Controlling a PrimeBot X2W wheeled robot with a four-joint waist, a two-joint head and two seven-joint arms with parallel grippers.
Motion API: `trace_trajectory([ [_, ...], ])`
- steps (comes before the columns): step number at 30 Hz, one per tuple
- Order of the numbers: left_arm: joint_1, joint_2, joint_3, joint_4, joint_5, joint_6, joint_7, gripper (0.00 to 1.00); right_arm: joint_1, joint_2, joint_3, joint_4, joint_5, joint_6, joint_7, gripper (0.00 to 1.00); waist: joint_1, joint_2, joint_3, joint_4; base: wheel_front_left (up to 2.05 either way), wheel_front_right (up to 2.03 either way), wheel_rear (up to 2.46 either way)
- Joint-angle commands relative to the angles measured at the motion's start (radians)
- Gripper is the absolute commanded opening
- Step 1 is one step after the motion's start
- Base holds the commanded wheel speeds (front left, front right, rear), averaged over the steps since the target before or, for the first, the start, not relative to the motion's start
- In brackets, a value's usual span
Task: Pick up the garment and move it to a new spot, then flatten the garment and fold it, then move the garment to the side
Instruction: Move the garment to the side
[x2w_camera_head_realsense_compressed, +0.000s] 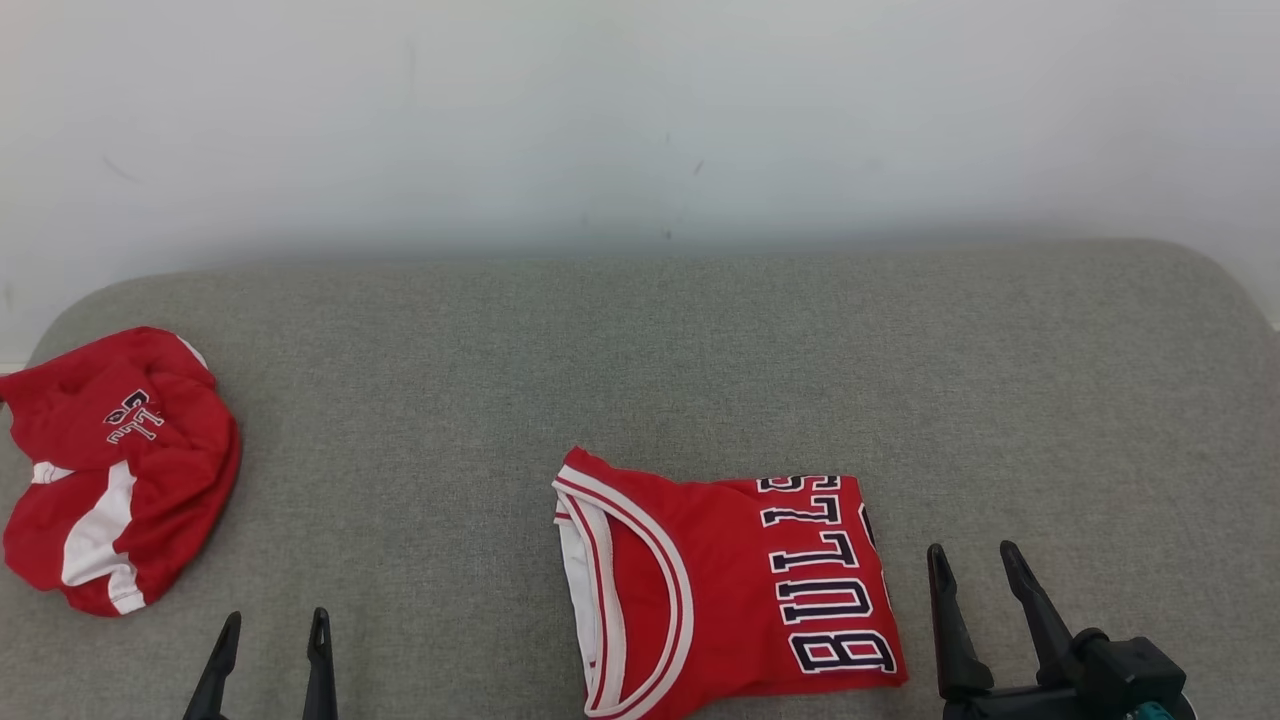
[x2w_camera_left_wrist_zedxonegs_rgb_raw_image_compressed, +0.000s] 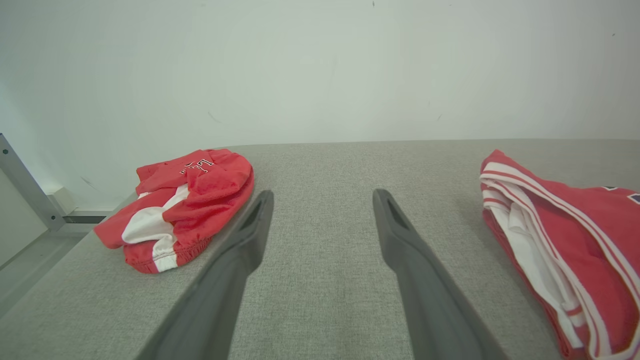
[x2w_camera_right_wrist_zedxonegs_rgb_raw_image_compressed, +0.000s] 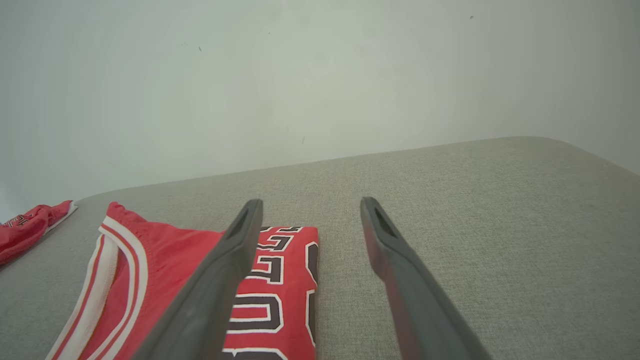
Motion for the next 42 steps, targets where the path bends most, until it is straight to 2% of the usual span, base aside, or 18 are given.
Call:
trace_trajectory([
  [1, 0.006, 0.001, 0.003, 0.002, 0.012, 0.001, -0.003, 1.00, -0.004, 0.003, 0.002, 0.003, -0.004, -0.003, -0.004, 1.00, 0.0000, 0.0000, -0.001, 0.000, 0.00, 0.00, 0.00],
  [18, 0.006, -0.004, 0.011, 0.004, 0.010, 0.001, -0.003, 1.00, -0.015, -0.011, 0.005, 0.015, -0.008, -0.003, -0.004, 1.00, 0.0000, 0.0000, -0.006, 0.006, 0.00, 0.00, 0.00],
  [24, 0.015, -0.010, 0.018, -0.001, 0.013, 0.001, -0.003, 1.00, -0.075, -0.020, 0.025, 0.053, -0.021, -0.003, -0.004, 1.00, 0.0000, 0.0000, -0.004, 0.000, 0.00, 0.00, 0.00],
  [34, -0.006, -0.016, 0.000, -0.001, 0.013, 0.001, -0.003, 1.00, -0.255, -0.056, 0.058, 0.214, 0.006, -0.003, 0.074, 1.00, 0.0000, 0.0000, 0.011, 0.025, 0.00, 0.00, 0.00],
  [42, -0.024, -0.017, -0.022, 0.004, 0.004, 0.001, -0.003, 1.00, -0.330, -0.082, 0.079, 0.410, 0.044, -0.003, 0.114, 1.00, 0.0000, 0.0000, 0.046, 0.053, 0.00, 0.00, 0.00],
])
